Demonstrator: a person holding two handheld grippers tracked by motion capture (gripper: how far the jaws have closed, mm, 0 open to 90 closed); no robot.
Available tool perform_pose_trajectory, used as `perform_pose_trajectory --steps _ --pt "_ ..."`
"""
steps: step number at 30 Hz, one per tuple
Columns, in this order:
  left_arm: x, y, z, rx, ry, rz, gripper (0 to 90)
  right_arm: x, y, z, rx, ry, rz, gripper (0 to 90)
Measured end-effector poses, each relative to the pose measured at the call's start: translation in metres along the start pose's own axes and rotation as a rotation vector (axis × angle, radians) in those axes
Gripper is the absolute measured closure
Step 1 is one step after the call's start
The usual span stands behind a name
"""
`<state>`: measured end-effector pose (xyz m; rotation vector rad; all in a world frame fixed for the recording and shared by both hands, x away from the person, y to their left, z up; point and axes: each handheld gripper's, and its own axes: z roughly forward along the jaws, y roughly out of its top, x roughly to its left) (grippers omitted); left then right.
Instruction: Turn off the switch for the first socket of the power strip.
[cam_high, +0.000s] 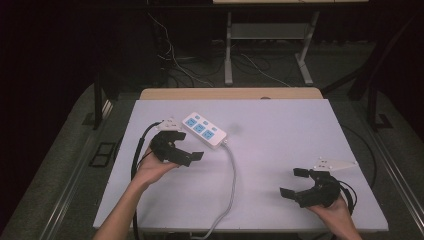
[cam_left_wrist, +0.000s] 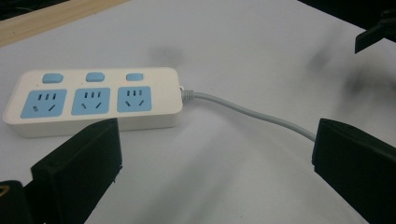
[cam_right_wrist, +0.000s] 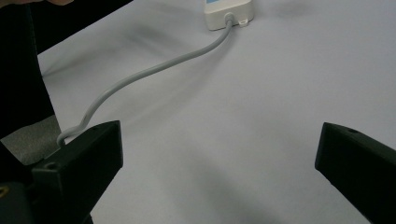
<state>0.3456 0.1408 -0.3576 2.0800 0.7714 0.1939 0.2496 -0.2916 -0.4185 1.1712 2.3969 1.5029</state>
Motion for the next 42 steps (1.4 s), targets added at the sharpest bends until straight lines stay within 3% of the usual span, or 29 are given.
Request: perform_pose_trajectory --steps 16,42 --pt "0.013 0.028 0.012 0.078 0.005 0.048 0.0 0.001 -0.001 -0.002 -0.006 0.002 -0.003 0.6" --pt "0.047 0.061 0.049 0.199 0.016 0.043 1.0 0.003 -0.002 -0.002 -0.005 0.006 -0.008 0.6"
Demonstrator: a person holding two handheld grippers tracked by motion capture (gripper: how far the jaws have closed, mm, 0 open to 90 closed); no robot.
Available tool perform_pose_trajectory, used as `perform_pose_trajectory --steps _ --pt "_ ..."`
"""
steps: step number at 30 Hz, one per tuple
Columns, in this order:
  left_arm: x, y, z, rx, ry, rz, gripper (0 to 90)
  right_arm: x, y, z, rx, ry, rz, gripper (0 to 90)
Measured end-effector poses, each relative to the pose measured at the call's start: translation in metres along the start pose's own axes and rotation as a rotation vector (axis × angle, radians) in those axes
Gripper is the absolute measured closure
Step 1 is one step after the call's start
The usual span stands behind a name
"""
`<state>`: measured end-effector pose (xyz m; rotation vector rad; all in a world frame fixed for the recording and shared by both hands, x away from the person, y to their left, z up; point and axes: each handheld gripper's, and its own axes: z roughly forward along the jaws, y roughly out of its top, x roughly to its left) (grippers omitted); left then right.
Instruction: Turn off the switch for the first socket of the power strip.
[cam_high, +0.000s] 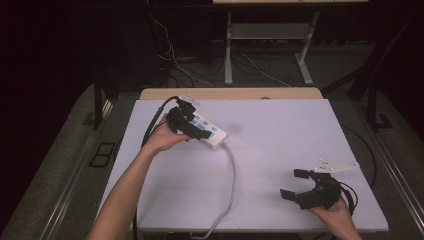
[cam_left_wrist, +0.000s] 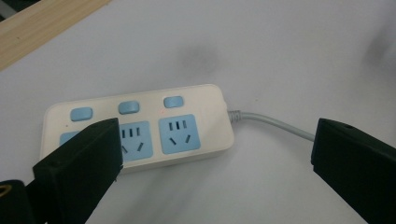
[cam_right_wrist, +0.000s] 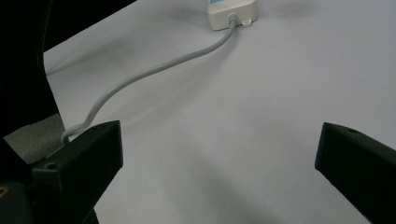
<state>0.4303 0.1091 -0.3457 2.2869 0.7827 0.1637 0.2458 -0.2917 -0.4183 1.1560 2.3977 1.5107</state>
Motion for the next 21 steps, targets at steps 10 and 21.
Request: perform_pose_trajectory --steps 10,21 --pt "0.014 0.021 -0.001 0.017 0.005 -0.003 7.8 0.001 0.001 0.000 -0.010 -0.007 -0.010 0.6" --pt "0.024 0.029 0.007 0.002 0.025 -0.022 28.0 0.001 0.001 0.001 -0.003 -0.007 -0.014 0.6"
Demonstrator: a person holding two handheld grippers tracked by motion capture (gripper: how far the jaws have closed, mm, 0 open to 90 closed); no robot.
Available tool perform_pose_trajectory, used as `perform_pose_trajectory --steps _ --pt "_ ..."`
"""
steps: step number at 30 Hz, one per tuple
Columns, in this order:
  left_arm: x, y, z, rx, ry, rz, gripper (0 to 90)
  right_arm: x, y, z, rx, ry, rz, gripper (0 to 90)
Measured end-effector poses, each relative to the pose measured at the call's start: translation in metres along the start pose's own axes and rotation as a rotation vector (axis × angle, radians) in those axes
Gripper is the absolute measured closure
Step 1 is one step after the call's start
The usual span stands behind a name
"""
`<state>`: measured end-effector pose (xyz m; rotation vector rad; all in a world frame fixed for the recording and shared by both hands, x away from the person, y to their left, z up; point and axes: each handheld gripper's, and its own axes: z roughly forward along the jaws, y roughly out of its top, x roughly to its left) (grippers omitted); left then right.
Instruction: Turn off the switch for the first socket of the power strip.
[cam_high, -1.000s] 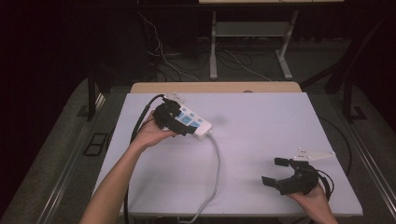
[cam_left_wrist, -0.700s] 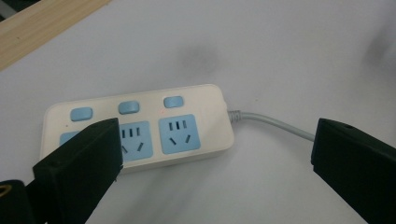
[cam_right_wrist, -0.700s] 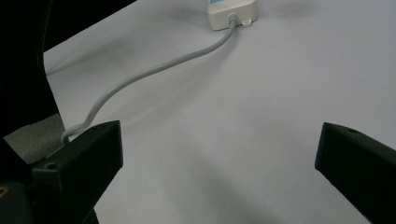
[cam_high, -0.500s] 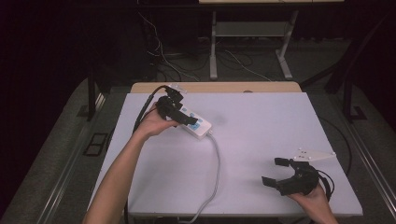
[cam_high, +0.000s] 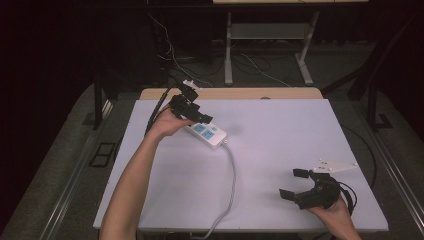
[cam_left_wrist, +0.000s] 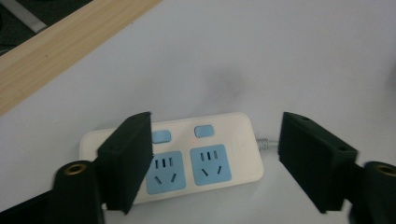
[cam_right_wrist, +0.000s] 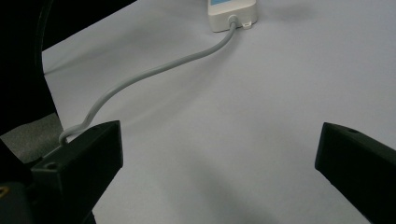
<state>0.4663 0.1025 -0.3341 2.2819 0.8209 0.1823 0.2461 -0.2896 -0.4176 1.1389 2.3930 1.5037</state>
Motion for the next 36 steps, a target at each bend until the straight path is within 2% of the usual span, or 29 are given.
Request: perform_pose_trajectory --steps 11,24,30,32,36 --pt "0.009 -0.002 0.018 -0.021 0.038 -0.021 51.1 0.000 0.001 0.001 -0.003 -0.002 0.001 0.6" --pt "0.011 -0.003 0.038 -0.022 0.022 -0.033 79.6 -0.001 0.001 0.001 -0.004 -0.001 -0.002 0.6" --pt "0.011 -0.003 0.048 -0.010 0.023 -0.033 88.3 -0.001 0.001 0.001 -0.003 -0.001 -0.003 0.6" --pt "0.009 -0.003 0.051 -0.005 0.035 -0.023 89.1 -0.001 0.001 0.001 -0.004 -0.001 -0.001 0.6" --pt "0.008 -0.004 0.057 0.010 0.030 -0.011 89.3 -0.001 0.001 0.001 -0.003 -0.001 -0.002 0.6"
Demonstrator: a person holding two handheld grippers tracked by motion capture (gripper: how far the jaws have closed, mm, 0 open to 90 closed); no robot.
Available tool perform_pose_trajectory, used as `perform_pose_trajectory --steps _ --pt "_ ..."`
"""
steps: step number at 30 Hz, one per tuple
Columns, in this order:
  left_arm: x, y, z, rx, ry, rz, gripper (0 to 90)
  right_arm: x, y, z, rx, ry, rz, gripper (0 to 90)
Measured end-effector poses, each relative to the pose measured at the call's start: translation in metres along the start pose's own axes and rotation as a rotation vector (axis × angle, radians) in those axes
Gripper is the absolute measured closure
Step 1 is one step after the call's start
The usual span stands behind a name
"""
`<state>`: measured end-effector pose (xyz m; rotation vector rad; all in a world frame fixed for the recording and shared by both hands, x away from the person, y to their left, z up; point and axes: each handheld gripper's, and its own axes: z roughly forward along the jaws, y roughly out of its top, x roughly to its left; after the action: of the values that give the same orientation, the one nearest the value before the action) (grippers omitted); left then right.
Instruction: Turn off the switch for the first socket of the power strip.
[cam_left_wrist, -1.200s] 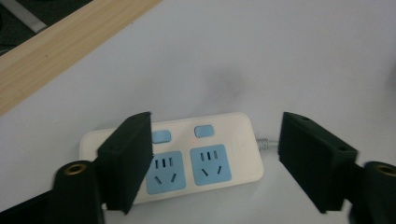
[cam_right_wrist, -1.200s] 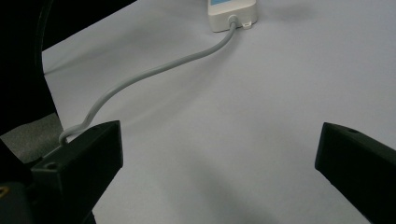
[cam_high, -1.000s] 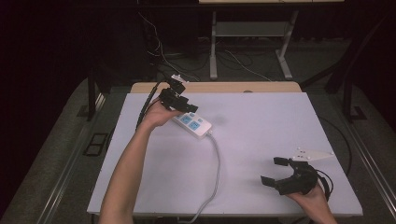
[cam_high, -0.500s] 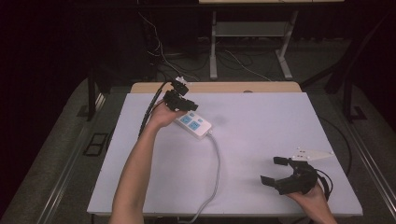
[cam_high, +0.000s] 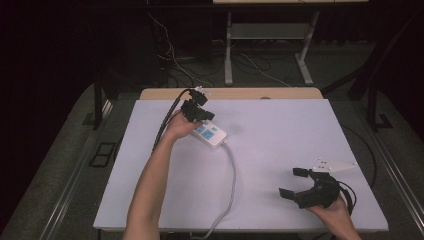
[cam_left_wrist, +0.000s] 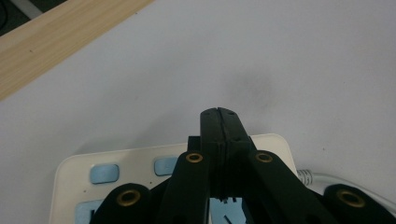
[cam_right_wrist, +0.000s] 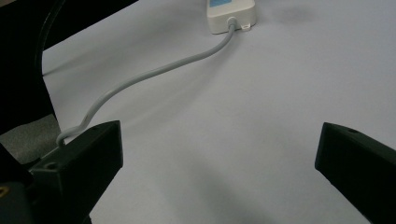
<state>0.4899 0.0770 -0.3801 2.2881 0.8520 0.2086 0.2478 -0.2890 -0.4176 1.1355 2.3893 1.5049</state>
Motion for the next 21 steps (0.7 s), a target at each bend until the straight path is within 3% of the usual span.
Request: perform_pose_trajectory --steps 9,21 --pt "-0.003 -0.001 0.009 0.015 -0.005 0.012 89.4 0.000 0.000 0.000 0.002 0.002 -0.003 0.6" --pt "-0.005 -0.004 0.019 0.069 -0.012 0.032 89.3 0.000 0.000 0.001 0.004 0.004 -0.005 0.7"
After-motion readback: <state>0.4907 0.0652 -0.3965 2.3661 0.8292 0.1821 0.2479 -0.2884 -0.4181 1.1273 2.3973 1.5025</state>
